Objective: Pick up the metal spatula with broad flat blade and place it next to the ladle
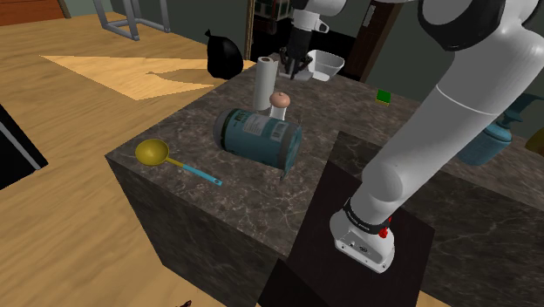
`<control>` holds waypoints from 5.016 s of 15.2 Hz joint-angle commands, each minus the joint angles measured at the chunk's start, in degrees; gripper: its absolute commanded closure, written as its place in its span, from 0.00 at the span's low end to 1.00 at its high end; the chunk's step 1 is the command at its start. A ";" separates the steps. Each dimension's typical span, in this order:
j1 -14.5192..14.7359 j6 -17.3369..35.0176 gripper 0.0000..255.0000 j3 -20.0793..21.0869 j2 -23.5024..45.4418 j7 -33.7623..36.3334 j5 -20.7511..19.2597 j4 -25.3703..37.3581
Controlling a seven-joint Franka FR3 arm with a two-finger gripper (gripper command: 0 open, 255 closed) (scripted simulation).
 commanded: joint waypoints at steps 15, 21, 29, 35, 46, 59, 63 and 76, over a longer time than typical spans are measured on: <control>10.75 2.19 1.00 10.84 4.99 21.05 1.50 5.46; 14.83 1.79 1.00 14.11 10.33 28.64 0.99 12.19; 20.79 -0.70 1.00 17.34 20.43 38.38 -0.99 25.94; 23.91 -1.56 1.00 18.22 26.54 42.39 -2.23 33.35; 23.88 6.18 1.00 18.13 27.89 41.61 -2.18 26.91; 23.98 13.93 1.00 17.99 30.97 40.88 -2.27 22.18; 23.97 13.93 1.00 18.00 30.98 40.89 -2.27 22.19; 23.41 7.93 0.00 17.98 28.32 40.82 -2.11 25.50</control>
